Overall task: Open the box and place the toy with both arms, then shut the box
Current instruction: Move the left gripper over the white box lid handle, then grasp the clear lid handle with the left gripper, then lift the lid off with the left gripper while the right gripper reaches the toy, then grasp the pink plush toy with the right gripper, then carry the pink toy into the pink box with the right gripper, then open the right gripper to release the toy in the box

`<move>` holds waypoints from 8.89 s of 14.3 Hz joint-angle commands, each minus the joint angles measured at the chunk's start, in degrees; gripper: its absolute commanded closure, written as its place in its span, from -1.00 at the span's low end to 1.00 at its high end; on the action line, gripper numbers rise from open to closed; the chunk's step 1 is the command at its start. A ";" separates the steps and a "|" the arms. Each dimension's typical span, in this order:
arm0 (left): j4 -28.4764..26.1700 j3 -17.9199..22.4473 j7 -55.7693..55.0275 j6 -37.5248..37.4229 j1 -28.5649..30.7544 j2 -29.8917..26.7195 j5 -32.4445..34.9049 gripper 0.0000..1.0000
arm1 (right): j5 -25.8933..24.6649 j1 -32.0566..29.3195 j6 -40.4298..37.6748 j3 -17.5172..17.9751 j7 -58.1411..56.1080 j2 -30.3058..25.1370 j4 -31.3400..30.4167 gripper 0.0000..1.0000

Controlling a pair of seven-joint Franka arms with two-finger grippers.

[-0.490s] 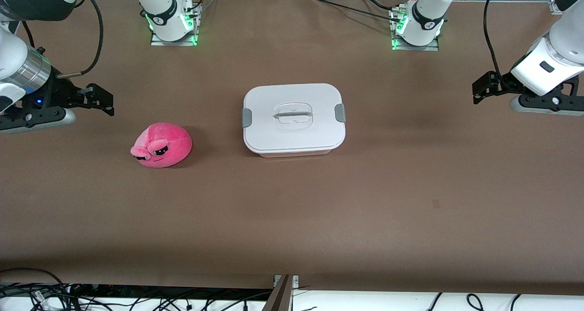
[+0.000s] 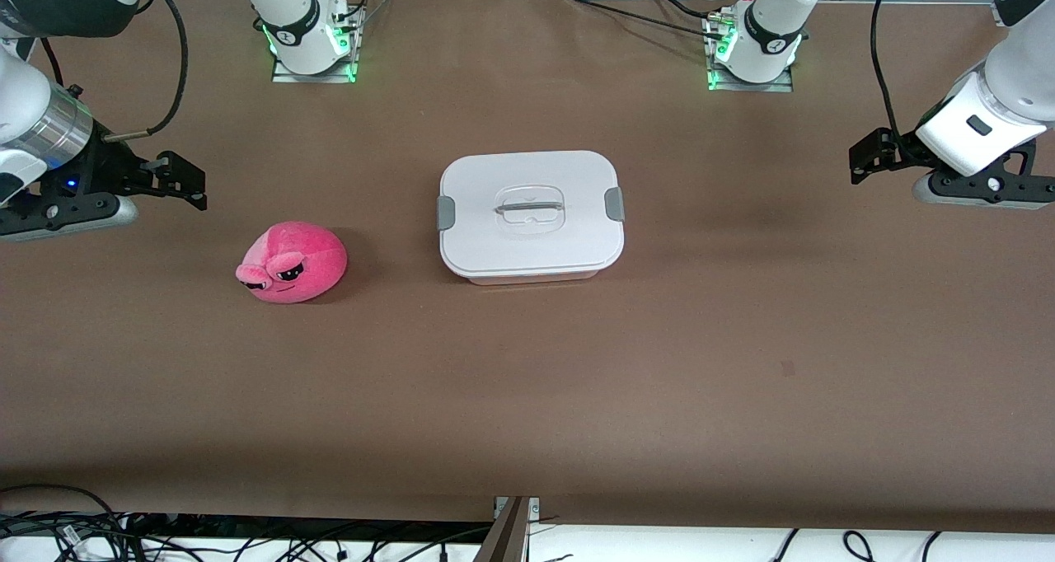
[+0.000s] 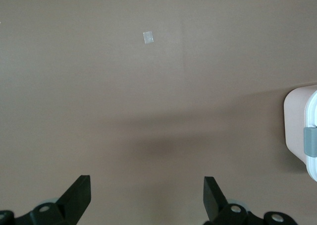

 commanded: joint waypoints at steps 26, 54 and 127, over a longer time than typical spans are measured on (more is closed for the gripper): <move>8.13 -22.78 23.25 26.21 -19.59 26.79 1.83 -1.00 | -0.95 0.24 0.07 0.23 0.36 0.90 1.21 -0.99; 12.86 -25.95 41.70 3.59 -10.04 21.97 -1.41 1.00 | -0.34 0.85 -0.03 0.06 -6.76 9.52 -2.20 -0.99; 19.99 -27.27 74.42 -13.42 19.52 23.55 6.68 1.00 | -2.36 38.29 28.36 5.15 -13.37 36.85 12.81 -1.00</move>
